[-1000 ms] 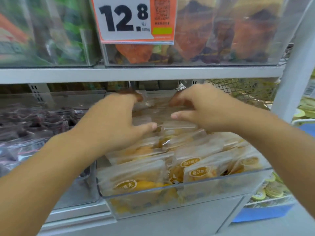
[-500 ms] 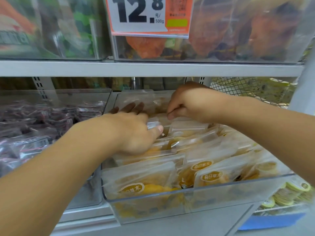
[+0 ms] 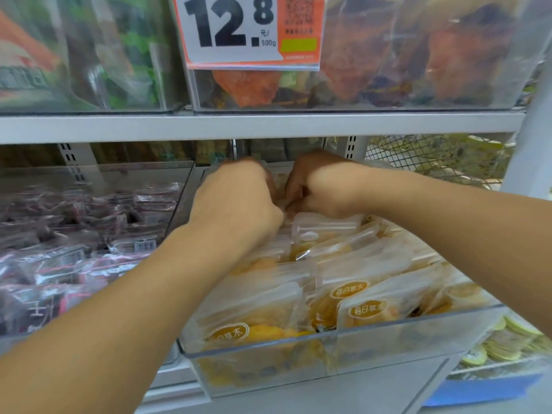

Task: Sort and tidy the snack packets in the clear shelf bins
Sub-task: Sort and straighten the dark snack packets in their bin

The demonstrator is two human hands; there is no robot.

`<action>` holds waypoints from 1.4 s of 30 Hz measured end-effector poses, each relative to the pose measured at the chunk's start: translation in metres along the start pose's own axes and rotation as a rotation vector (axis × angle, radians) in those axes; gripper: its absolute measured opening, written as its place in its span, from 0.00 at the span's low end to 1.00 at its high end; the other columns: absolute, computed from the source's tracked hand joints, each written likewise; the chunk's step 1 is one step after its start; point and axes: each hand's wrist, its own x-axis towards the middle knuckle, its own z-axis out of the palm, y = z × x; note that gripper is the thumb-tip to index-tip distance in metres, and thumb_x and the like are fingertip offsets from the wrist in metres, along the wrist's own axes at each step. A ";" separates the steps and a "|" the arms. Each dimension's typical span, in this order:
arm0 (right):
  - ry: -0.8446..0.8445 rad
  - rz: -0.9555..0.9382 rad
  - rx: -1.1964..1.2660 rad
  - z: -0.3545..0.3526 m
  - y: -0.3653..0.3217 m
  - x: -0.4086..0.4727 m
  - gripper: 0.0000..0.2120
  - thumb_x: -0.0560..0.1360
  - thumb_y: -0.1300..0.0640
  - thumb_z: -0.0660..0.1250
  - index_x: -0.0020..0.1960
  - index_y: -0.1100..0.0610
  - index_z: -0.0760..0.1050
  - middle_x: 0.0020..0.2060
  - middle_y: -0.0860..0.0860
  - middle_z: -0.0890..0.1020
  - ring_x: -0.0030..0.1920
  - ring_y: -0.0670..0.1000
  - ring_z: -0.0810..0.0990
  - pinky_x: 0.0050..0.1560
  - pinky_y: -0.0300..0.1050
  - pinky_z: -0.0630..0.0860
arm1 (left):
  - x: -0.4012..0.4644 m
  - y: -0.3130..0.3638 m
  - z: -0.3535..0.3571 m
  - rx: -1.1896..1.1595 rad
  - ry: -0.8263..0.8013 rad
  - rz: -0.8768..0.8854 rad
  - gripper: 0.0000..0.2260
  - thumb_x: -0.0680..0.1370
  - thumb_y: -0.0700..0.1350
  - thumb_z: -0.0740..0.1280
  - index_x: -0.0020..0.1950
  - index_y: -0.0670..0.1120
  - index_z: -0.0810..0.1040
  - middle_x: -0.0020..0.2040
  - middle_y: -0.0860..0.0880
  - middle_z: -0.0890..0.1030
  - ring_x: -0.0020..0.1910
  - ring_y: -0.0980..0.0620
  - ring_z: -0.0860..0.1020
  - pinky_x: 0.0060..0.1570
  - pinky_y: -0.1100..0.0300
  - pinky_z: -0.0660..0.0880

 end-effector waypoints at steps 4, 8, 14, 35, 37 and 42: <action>-0.083 0.006 -0.225 -0.013 0.005 -0.006 0.08 0.78 0.55 0.69 0.51 0.57 0.85 0.45 0.54 0.85 0.48 0.56 0.81 0.52 0.48 0.78 | 0.015 -0.012 0.006 0.077 -0.074 -0.013 0.14 0.71 0.53 0.74 0.34 0.47 0.75 0.34 0.48 0.76 0.34 0.47 0.75 0.31 0.58 0.66; -0.196 0.092 -0.259 -0.028 0.011 -0.015 0.12 0.79 0.50 0.68 0.53 0.58 0.83 0.48 0.54 0.83 0.49 0.56 0.79 0.55 0.49 0.76 | 0.012 -0.007 0.001 0.168 -0.116 0.010 0.17 0.73 0.58 0.70 0.35 0.48 0.70 0.35 0.50 0.72 0.35 0.48 0.72 0.37 0.57 0.69; -0.186 0.151 -0.252 -0.009 -0.001 -0.003 0.13 0.79 0.50 0.67 0.38 0.51 0.71 0.37 0.49 0.76 0.37 0.53 0.76 0.39 0.42 0.70 | 0.011 -0.002 0.001 0.213 -0.195 0.011 0.18 0.73 0.65 0.63 0.46 0.50 0.73 0.41 0.49 0.72 0.43 0.45 0.74 0.44 0.56 0.72; 0.090 0.243 -0.104 -0.019 0.038 -0.064 0.13 0.68 0.54 0.77 0.29 0.48 0.76 0.29 0.45 0.78 0.33 0.47 0.76 0.39 0.42 0.76 | 0.014 0.007 0.011 0.112 -0.228 0.107 0.19 0.61 0.53 0.58 0.45 0.52 0.82 0.63 0.48 0.77 0.64 0.44 0.74 0.62 0.49 0.75; 0.153 0.200 -0.014 -0.014 0.035 -0.060 0.07 0.69 0.54 0.77 0.34 0.49 0.82 0.30 0.45 0.82 0.34 0.46 0.79 0.40 0.40 0.76 | 0.016 0.005 0.013 0.067 -0.215 0.152 0.08 0.66 0.53 0.64 0.40 0.56 0.82 0.66 0.51 0.77 0.63 0.44 0.76 0.62 0.51 0.75; 0.231 0.163 0.129 -0.006 0.031 -0.044 0.03 0.68 0.51 0.78 0.41 0.48 0.87 0.29 0.40 0.81 0.34 0.40 0.79 0.42 0.39 0.78 | 0.019 -0.002 0.021 0.103 -0.115 0.228 0.04 0.74 0.48 0.71 0.40 0.51 0.84 0.47 0.51 0.84 0.48 0.45 0.80 0.49 0.53 0.80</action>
